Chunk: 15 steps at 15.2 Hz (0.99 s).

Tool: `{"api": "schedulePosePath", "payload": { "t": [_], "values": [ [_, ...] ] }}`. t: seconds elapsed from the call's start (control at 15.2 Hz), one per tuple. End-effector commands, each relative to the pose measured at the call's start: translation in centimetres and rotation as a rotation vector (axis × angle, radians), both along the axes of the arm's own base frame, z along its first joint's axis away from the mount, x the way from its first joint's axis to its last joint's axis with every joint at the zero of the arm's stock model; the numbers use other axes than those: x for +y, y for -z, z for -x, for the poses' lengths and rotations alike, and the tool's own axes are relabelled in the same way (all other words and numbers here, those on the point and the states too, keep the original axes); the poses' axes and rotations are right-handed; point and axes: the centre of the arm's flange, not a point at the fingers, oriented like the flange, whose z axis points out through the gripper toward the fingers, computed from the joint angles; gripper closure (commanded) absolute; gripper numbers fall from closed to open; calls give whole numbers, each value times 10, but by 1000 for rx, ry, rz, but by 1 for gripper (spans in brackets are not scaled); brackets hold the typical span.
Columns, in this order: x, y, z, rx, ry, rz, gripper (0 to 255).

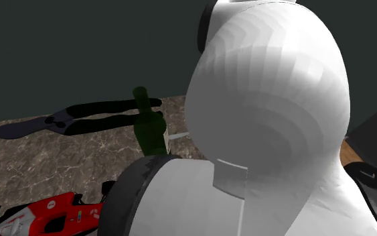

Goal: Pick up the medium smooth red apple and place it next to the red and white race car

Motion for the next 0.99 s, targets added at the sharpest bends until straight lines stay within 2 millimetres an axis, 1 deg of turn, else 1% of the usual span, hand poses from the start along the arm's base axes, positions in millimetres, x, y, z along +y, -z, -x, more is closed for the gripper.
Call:
{"api": "schedulePosePath", "payload": {
  "t": [0.0, 0.4, 0.92],
  "values": [
    [0, -10, 0, 0, 0, 0, 255],
    [0, -40, 0, 0, 0, 0, 255],
    [101, -40, 30, 0, 0, 0, 255]
  ]
}}
